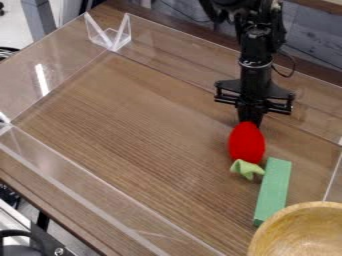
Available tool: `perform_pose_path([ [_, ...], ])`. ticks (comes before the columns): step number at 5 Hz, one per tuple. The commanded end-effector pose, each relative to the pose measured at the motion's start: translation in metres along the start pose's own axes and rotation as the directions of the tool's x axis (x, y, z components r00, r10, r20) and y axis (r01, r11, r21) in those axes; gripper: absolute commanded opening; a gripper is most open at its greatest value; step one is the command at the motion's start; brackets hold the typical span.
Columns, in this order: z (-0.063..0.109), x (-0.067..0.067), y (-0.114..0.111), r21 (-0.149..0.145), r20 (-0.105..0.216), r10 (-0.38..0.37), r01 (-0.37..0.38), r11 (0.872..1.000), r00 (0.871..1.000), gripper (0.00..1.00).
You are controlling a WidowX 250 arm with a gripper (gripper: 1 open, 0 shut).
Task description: Move the red fruit to the right
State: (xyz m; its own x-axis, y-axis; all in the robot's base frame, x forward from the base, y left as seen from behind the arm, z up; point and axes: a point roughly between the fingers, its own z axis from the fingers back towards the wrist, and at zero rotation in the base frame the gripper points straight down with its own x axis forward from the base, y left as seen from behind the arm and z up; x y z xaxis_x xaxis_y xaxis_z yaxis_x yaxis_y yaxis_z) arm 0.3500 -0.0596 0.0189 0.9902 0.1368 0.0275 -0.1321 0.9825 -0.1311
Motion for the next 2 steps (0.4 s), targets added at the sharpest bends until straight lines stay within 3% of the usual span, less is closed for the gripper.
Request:
perform_pose_path([
  [1,0.010,0.012,-0.003,-0.006,0.027,-0.039,0.039,0.999,0.999,0.00],
  [2,0.008,0.008,-0.018,0.000,0.025,-0.042,0.042,0.999,0.999,0.00],
])
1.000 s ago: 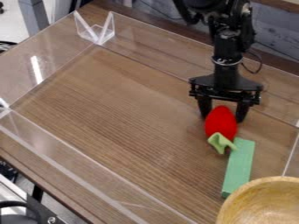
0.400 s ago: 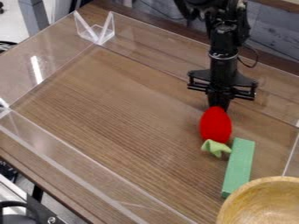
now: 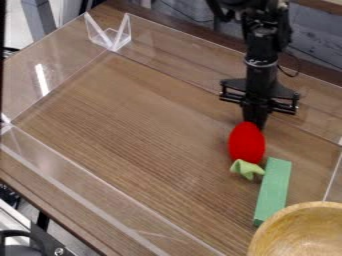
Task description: Move the red fruit to the right
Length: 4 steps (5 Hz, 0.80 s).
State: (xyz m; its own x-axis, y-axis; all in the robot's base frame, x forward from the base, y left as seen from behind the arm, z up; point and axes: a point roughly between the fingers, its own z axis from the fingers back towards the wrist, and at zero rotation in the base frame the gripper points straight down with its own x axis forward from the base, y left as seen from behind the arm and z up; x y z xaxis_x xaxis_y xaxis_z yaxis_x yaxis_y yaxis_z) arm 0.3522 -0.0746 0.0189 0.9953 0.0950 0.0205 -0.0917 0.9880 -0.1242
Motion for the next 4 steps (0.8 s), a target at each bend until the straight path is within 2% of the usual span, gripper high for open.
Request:
perform_pose_path([
  [1,0.0090,0.0040,-0.0163,0.000,0.036,-0.003,0.003,1.000,0.999,0.00],
  [2,0.0115,0.0075,-0.0180,0.007,0.036,0.029,-0.029,1.000,0.999,1.00],
  [3,0.0138,0.0117,-0.0176,0.013,0.033,0.070,-0.071,0.997,0.997,1.00],
  [4,0.0112,0.0086,-0.0240,0.013,0.033,0.030,-0.030,0.999,0.999,1.00],
])
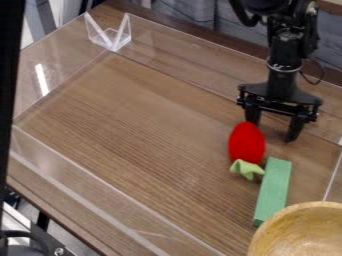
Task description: Move the red fruit to the right
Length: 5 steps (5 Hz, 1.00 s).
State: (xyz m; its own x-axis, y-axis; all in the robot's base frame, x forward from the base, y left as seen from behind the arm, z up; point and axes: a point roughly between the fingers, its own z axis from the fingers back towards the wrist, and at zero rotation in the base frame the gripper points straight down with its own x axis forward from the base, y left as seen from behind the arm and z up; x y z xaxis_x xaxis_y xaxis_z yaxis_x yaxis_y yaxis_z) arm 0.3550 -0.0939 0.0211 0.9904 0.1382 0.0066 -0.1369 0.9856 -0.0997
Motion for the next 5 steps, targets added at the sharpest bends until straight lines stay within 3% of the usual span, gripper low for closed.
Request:
perform_pose_path([
  [1,0.009,0.005,-0.010,-0.011,0.039,-0.053,0.053,0.999,0.998,1.00],
  [2,0.007,0.002,-0.014,-0.010,0.035,-0.088,0.088,0.996,0.996,1.00],
  [4,0.024,0.002,-0.024,-0.004,0.045,0.009,-0.009,1.000,0.999,1.00],
  [5,0.025,0.002,-0.022,-0.001,0.045,0.018,-0.018,1.000,0.999,1.00],
])
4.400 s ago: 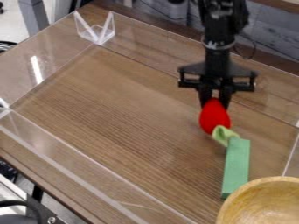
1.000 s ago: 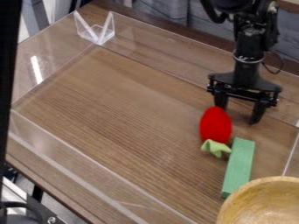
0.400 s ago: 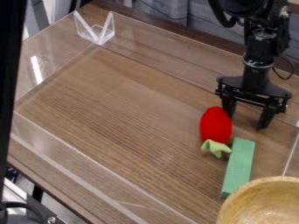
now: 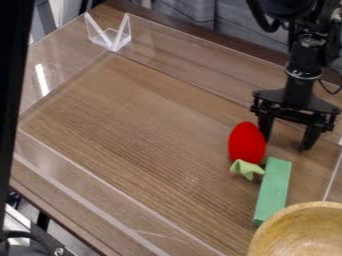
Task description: Move the red fruit to the right
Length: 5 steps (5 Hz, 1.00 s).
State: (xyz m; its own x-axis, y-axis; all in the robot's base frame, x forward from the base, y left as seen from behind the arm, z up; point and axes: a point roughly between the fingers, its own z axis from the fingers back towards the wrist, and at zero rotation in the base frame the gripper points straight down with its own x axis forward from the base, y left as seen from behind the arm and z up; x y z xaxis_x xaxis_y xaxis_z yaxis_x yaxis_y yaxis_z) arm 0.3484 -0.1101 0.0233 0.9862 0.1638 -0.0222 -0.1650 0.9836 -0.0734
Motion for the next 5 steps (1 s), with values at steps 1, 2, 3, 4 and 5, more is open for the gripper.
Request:
perform_pose_path([
  [1,0.024,0.011,-0.004,-0.024,0.070,0.000,0.002,1.000,0.998,1.00],
  [2,0.028,0.007,-0.007,-0.021,0.072,0.059,-0.057,0.998,0.996,1.00],
  [3,0.033,0.003,-0.009,-0.020,0.074,0.117,-0.116,0.993,0.990,1.00],
  [4,0.039,0.000,-0.008,-0.018,0.073,0.120,-0.119,0.993,0.990,1.00],
  [5,0.041,-0.003,-0.005,-0.011,0.070,0.121,-0.120,0.993,0.990,1.00],
])
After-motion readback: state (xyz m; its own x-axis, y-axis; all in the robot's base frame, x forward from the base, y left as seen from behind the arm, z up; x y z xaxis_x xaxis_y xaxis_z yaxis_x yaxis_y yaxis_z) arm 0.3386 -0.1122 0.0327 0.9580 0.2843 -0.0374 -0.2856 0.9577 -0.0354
